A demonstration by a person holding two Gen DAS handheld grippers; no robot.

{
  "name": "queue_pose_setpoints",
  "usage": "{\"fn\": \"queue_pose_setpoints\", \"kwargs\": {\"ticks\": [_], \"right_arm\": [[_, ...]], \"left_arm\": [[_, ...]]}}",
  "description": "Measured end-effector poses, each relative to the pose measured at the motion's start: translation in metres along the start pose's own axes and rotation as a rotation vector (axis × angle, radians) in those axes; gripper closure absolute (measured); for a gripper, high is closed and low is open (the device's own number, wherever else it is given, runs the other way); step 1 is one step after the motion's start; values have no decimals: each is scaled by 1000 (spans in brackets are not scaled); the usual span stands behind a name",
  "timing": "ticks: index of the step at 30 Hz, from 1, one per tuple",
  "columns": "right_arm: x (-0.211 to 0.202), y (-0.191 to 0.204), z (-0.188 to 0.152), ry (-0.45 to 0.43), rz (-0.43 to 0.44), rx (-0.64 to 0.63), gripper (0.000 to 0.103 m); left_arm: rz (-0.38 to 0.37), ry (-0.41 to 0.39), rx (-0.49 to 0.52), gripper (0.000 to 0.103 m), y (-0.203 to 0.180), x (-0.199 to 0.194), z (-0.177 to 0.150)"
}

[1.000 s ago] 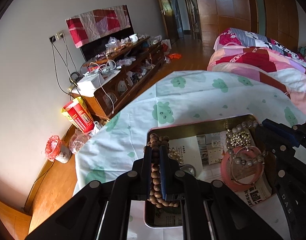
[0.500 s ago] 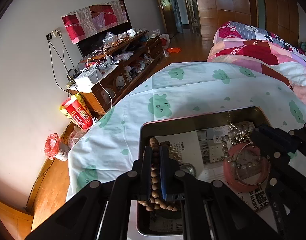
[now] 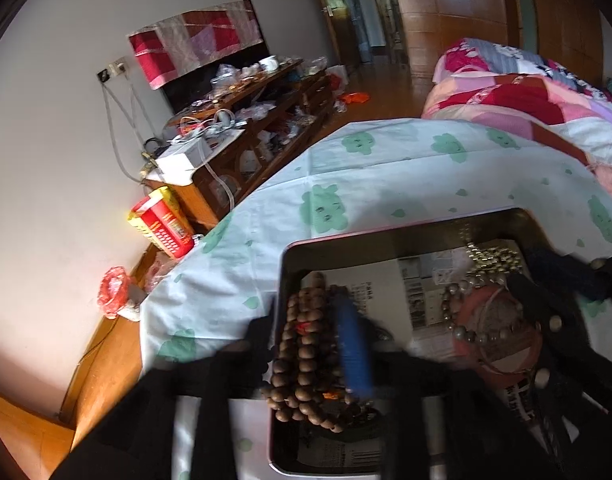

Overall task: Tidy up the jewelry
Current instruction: 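Open the right tool over the tin while the left tool releases the wooden beads, then move the left tool back and grasp the red cord with the coin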

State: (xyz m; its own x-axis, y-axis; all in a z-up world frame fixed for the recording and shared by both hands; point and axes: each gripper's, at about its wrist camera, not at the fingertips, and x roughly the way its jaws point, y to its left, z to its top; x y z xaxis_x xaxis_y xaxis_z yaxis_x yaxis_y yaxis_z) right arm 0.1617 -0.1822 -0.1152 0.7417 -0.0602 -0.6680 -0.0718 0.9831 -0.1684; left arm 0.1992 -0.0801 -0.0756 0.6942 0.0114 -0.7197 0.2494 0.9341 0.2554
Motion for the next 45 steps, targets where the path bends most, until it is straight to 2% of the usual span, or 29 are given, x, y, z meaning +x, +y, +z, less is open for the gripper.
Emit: {"fn": "queue_pose_setpoints", "kwargs": {"ticks": [1, 2, 3, 14, 20, 26, 29, 30, 32, 35, 39, 45], "right_arm": [[0, 0, 0, 3, -7, 0, 74], [-1, 0, -1, 2, -10, 2, 62], [-2, 0, -2, -4, -11, 4, 57], [-2, -3, -7, 20, -110, 1, 57], [-11, -9, -14, 24, -88, 22, 57], [-36, -19, -37, 37, -88, 67, 57], [-56, -22, -56, 22, -81, 76, 52], [-62, -22, -59, 5, -88, 79, 47], [-73, -19, -67, 9, -98, 76, 47], [-90, -17, -77, -39, -99, 86, 47], [-95, -13, -85, -28, -72, 86, 46], [-85, 0, -102, 6, -59, 67, 46]], "left_arm": [[11, -20, -14, 31, 3, -2, -2], [15, -30, -21, 29, 4, -4, -2], [14, -29, -21, 29, 4, -4, -3], [52, -7, -24, 29, 13, -5, -9], [67, -20, -44, 29, 22, -27, -22], [75, -40, -47, 30, 33, -66, -61], [93, -38, -31, 30, 32, -82, -88], [89, -34, -31, 29, 32, -86, -97], [54, -34, -36, 30, 31, -97, -113], [40, -35, -24, 30, 25, -110, -132], [18, -16, 3, 30, 9, -117, -154], [-11, 4, 40, 29, -8, -113, -164]]}}
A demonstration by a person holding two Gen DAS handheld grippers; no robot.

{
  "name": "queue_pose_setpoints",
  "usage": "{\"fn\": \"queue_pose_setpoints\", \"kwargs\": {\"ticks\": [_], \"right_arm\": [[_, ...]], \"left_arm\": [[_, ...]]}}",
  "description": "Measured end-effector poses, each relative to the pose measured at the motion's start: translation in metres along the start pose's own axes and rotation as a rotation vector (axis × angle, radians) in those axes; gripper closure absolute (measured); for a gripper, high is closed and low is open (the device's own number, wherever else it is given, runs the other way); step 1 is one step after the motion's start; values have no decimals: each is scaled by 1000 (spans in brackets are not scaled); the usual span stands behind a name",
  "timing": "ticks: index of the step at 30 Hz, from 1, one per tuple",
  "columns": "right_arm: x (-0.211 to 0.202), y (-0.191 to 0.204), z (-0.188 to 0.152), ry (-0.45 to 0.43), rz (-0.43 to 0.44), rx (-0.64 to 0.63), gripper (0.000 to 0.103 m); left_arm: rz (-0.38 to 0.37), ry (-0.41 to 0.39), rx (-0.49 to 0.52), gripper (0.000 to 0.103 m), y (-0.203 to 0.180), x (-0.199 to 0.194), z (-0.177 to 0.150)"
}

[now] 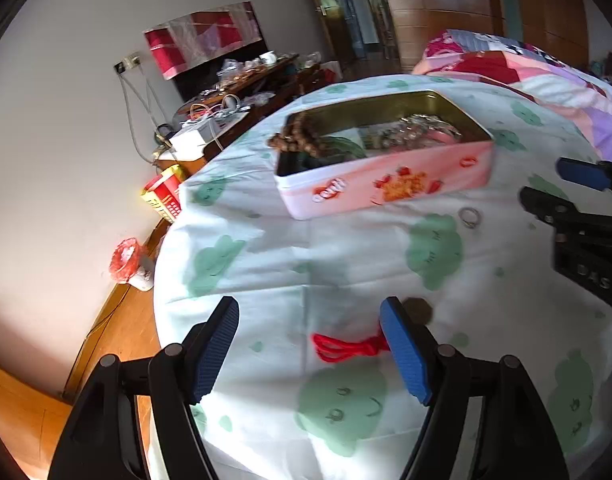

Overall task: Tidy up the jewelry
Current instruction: 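Move the left tool back and grasp the red cord with the coin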

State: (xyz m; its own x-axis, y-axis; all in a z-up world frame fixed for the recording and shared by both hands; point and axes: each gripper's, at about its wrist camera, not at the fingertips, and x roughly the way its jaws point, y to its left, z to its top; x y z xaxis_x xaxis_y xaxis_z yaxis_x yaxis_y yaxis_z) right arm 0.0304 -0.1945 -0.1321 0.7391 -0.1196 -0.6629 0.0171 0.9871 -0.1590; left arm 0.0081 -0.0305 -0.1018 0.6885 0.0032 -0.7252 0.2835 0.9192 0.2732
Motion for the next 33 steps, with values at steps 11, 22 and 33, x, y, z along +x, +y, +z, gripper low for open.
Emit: {"fn": "queue_pose_setpoints", "kwargs": {"ticks": [11, 22, 33], "right_arm": [[0, 0, -6, -3, -13, 8, 42], [1, 5, -9, 4, -4, -2, 41], [3, 9, -10, 12, 15, -9, 40]], "left_arm": [[-37, 37, -4, 30, -5, 10, -9], [-42, 12, -12, 28, 3, 25, -8], [-41, 12, -47, 26, 25, 57, 14]]}}
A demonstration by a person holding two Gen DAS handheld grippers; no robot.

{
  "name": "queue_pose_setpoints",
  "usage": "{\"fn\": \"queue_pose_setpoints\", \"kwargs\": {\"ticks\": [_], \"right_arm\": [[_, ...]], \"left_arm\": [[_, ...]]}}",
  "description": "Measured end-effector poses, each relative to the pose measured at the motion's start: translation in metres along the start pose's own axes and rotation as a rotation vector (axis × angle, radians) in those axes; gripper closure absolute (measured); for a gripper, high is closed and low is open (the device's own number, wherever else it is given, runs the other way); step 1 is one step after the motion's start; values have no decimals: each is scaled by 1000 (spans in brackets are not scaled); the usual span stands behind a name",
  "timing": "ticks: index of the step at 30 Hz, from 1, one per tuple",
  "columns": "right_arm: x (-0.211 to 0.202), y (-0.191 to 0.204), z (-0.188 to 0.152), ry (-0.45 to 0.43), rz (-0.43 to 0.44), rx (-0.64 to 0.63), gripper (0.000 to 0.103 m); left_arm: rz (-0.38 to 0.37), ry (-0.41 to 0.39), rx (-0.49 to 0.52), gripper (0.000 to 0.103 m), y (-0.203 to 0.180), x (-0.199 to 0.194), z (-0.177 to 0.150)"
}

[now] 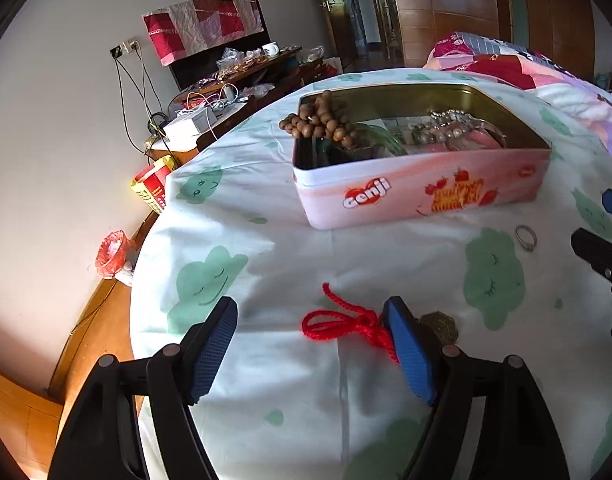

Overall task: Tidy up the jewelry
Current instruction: 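Move the left tool back and grasp the red cord with the coin, then grasp the silver ring with the right tool while the left tool holds the red cord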

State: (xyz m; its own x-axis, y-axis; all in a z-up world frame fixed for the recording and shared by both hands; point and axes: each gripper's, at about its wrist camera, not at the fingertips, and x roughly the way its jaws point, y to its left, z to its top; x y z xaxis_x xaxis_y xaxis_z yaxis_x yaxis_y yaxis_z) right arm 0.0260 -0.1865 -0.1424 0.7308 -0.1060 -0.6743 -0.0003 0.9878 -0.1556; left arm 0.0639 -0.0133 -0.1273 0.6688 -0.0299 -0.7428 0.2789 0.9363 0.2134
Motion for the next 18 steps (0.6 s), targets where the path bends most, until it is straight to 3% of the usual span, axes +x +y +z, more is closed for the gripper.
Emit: {"fn": "queue_pose_setpoints", "kwargs": {"ticks": [8, 14, 15, 17, 18], "right_arm": [[0, 2, 2, 1, 7, 0, 40], [0, 12, 1, 1, 23, -29, 40], [-1, 13, 0, -1, 23, -34, 40], [-1, 11, 1, -1, 31, -30, 40], [-1, 10, 1, -1, 38, -23, 40]], "left_arm": [[-38, -25, -16, 27, 4, -25, -9], [-35, -6, -14, 29, 1, -14, -16], [-34, -6, -12, 33, 0, -14, -15], [-43, -13, 11, 84, -4, -16, -12], [-48, -13, 21, 98, -5, -17, -10]]}}
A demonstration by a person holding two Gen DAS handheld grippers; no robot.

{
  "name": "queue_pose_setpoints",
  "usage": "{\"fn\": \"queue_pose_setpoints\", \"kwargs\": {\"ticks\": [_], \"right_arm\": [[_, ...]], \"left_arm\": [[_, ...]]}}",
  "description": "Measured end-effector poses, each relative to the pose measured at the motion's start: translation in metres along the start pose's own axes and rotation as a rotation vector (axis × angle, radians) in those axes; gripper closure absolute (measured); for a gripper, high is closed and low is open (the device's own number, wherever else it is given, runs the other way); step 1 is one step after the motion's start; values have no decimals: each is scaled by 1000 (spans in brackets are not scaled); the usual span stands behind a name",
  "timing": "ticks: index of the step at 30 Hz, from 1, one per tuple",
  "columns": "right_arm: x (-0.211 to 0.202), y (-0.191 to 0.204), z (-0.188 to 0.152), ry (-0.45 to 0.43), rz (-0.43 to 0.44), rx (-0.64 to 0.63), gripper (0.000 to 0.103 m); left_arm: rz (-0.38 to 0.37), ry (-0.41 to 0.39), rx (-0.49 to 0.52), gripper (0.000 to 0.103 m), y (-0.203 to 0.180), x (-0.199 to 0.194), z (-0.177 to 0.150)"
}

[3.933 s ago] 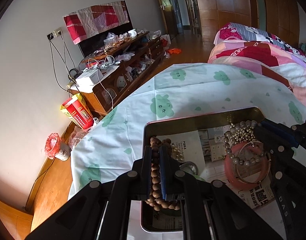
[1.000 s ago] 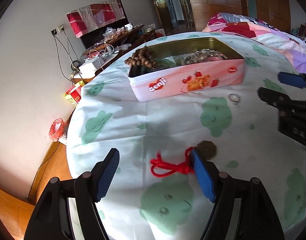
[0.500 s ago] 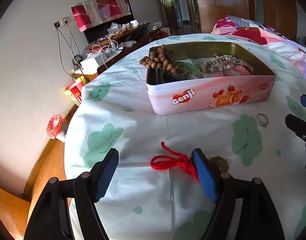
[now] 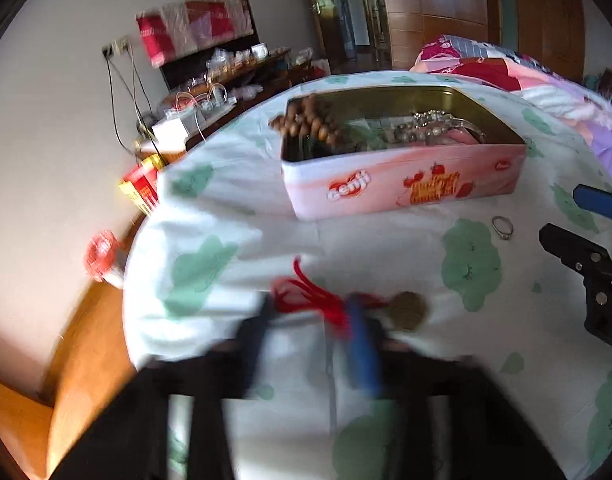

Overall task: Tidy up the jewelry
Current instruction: 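Grasp the silver ring with the right tool while the left tool holds the red cord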

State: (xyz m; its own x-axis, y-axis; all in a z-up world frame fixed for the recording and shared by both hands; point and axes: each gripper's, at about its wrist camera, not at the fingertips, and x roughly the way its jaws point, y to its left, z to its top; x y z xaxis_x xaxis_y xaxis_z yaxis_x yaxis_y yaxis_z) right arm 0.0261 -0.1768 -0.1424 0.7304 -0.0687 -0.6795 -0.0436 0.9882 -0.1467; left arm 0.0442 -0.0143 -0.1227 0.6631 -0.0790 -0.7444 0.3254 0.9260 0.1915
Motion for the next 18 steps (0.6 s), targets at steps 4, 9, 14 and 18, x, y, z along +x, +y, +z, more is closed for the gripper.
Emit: {"fn": "queue_pose_setpoints", "kwargs": {"ticks": [4, 9, 14, 18], "right_arm": [[3, -1, 4, 10, 36, 7, 49], [13, 4, 14, 48, 77, 2, 57], [30, 11, 19, 107, 90, -15, 57], [35, 13, 19, 115, 89, -17, 57]], "left_arm": [[-29, -10, -7, 99, 0, -4, 10], [-8, -56, -21, 99, 3, -8, 30], [39, -62, -36, 99, 10, 2, 38], [56, -43, -47, 99, 11, 11, 33]]}}
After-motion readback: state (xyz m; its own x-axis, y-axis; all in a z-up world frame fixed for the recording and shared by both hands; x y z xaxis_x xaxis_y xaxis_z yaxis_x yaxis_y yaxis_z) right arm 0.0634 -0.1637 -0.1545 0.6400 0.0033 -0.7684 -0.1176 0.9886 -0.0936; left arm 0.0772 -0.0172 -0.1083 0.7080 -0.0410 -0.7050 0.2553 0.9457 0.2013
